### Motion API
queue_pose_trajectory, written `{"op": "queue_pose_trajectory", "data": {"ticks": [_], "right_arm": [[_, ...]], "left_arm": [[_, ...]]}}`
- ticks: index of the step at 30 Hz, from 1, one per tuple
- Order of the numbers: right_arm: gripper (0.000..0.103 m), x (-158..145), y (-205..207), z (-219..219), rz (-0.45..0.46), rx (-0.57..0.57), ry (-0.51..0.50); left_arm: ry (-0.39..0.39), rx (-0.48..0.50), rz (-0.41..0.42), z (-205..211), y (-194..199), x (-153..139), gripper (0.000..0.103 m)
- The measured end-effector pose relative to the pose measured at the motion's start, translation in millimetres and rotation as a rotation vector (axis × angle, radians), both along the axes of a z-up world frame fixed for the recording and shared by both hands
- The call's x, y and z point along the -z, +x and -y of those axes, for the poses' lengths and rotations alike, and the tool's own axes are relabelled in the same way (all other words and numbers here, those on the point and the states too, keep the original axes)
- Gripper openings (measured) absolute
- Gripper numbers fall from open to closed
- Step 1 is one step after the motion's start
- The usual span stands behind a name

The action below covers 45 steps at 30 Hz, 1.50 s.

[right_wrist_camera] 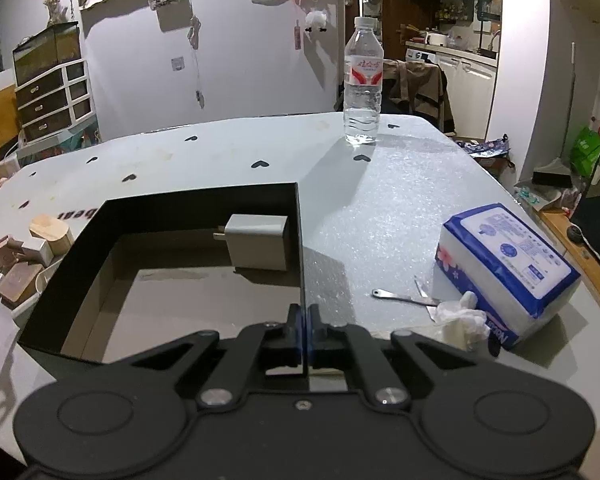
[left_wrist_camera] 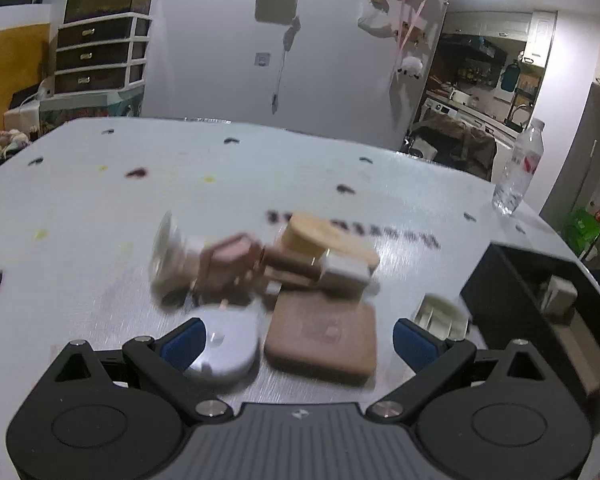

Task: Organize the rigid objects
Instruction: 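Move the empty left tool back to the objects on the table, then grasp the white round puck with the left tool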

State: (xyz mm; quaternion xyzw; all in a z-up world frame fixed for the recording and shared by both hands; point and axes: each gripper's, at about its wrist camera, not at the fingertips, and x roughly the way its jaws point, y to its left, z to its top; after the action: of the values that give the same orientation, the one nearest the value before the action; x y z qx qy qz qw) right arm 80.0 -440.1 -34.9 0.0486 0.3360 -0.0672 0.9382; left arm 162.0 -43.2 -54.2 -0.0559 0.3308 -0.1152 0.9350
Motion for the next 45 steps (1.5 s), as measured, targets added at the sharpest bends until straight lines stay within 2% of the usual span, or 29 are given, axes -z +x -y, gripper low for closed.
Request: {"op": "queue_pose_trajectory", "data": {"ticks": [3,6,7,8,11,13,20,26,31,36,39,45], "right_arm": [[0.003,0,0,-3,-0.003,0.009,0.000],[0.002,0,-4,-8,0.000,0.005,-0.023],[0.002,0,-5,-8,0.006,0.007,-0.022],[0.003,0,-4,-6,0.013,0.020,-0.003],[0.003,0,-5,-2,0.016,0.035,0.033],[0.002,-1,-4,-4,0.006,0.033,0.021],[0.002,-1,-3,-9,-0.004,0.043,-0.002],[0.002,-1,-3,-9,-0.003,0.048,0.003],[0.002,-1,-3,-8,-0.004,0.051,0.007],[0.002,-2,-2,-8,-0.007,0.051,0.010],[0.002,-2,-2,-8,-0.008,0.052,0.011],[0.002,-2,-2,-7,-0.009,0.053,0.013]], "left_arm": [[-0.008,0.011,0.005,-3,-13,9,0.103],[-0.037,0.070,0.017,2,-19,24,0.103],[-0.054,0.041,-0.007,4,-17,29,0.103],[-0.053,0.028,0.022,6,-19,31,0.103],[-0.031,0.047,0.035,11,-25,34,0.103],[-0.009,0.056,0.035,13,-28,33,0.103],[-0.019,0.044,0.036,12,-25,34,0.103],[0.005,-0.002,0.037,6,-16,33,0.102],[0.052,-0.039,0.050,-4,-7,30,0.091],[0.090,-0.074,0.064,-17,4,29,0.090],[0.121,-0.062,0.089,-21,10,30,0.087],[0.115,-0.005,0.108,-26,20,28,0.069]]}}
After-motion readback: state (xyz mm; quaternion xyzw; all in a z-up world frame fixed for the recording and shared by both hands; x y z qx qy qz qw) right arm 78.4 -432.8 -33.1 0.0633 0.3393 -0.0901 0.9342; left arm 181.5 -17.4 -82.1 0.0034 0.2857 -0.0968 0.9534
